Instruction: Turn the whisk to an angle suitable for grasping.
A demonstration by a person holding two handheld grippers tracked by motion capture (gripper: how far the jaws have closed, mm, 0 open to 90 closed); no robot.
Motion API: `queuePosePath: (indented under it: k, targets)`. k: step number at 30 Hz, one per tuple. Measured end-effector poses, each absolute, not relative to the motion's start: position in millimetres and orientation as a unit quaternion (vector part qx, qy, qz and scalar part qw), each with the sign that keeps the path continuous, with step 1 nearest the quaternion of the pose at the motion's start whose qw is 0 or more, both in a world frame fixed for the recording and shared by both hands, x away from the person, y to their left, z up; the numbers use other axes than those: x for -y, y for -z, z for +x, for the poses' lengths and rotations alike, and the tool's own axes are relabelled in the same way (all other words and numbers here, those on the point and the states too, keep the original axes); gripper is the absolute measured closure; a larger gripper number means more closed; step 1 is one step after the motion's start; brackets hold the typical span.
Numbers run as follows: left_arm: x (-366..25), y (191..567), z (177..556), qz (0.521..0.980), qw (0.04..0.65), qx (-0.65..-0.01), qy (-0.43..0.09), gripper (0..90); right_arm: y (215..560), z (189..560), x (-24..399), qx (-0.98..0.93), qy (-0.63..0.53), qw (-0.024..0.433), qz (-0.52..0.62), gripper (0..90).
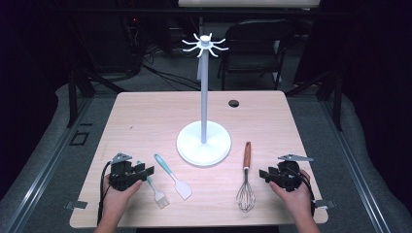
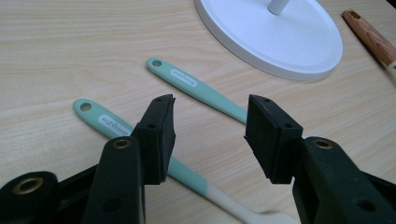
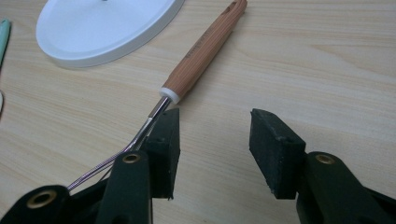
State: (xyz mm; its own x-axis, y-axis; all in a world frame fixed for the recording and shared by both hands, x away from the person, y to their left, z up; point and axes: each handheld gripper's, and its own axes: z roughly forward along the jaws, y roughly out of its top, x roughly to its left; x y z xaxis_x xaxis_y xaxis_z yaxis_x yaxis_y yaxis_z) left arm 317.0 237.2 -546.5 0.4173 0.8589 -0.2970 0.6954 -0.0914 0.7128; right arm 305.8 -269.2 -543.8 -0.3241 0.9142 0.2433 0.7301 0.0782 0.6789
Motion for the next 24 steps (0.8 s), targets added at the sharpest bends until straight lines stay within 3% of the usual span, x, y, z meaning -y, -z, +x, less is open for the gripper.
queuePosePath:
  k: [5,14,24]
  targets:
    - [-238.1,543.3,316.4,0.726,0.425,-0.533,-0.095,53.0,542.1,305.1,265.9,-0.719,-0.368,0.112,0.579,52.5]
    - [-243.2,539.6,315.6,0.723,0.427,-0.537,-0.087,55.4,538.6,310.9,263.6,-0.716,-0.349,0.070,0.600,61.4]
    - [-244.4,542.9,313.9,0.729,0.408,-0.541,-0.096,54.6,532.4,328.1,246.8,-0.724,-0.337,0.053,0.600,61.7]
